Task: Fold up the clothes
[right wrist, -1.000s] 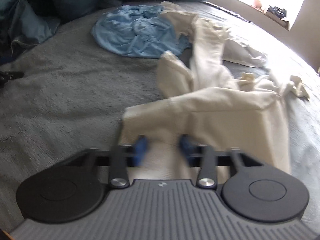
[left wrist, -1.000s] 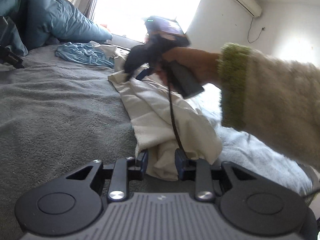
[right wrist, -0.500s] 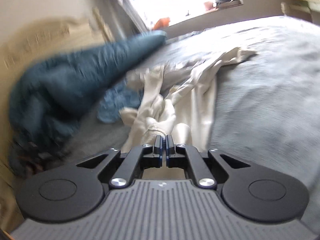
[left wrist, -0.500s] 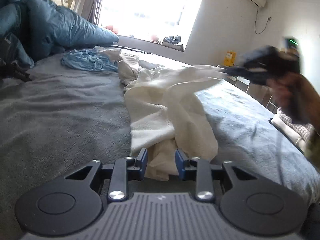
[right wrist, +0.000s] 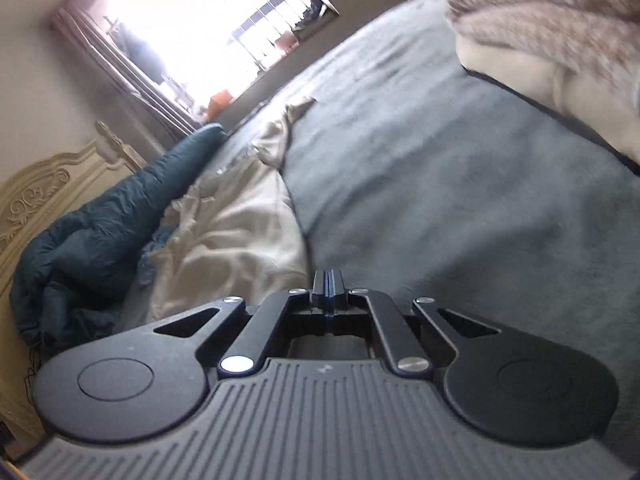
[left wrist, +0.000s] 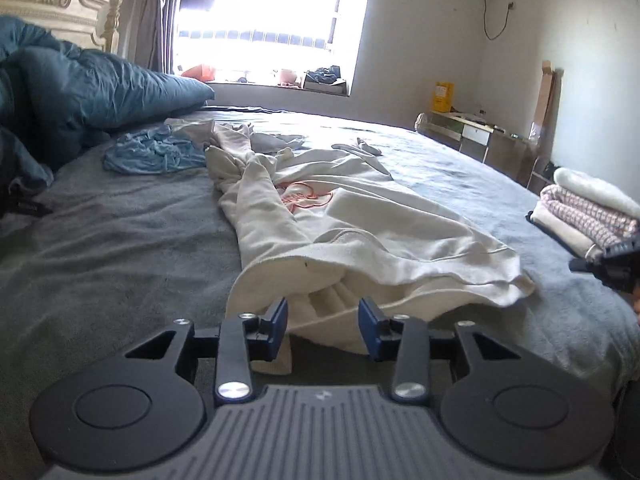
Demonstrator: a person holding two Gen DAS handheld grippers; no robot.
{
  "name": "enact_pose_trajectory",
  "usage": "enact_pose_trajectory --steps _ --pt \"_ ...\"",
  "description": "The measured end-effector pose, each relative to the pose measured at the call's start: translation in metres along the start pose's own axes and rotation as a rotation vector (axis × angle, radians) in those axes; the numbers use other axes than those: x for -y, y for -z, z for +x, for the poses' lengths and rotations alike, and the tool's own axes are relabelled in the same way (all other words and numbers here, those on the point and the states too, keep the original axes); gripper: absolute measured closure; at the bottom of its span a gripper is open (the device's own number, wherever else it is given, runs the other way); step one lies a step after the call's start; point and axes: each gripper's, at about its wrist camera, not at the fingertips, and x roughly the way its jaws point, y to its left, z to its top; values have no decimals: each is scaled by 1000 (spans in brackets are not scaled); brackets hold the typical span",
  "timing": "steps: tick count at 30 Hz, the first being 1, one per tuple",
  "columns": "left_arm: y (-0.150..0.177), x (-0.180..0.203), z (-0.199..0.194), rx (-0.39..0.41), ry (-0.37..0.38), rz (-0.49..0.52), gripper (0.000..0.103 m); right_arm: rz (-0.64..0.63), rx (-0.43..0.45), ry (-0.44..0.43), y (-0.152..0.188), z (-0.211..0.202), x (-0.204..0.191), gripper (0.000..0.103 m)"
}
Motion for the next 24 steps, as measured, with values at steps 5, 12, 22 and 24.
enact_pose_trajectory --steps 5,12,22,24 --pt "-4 -2 17 -44 -73 4 55 -265 -17 -35 11 6 -37 97" --pt "2 -24 29 -55 -177 -130 50 -744 -14 -38 33 39 -115 52" --pt "12 -28 57 -36 -103 -196 55 -1159 -173 43 83 96 -152 51" --pt "12 -26 61 -25 -92 -191 62 -1171 -180 72 82 102 -153 52"
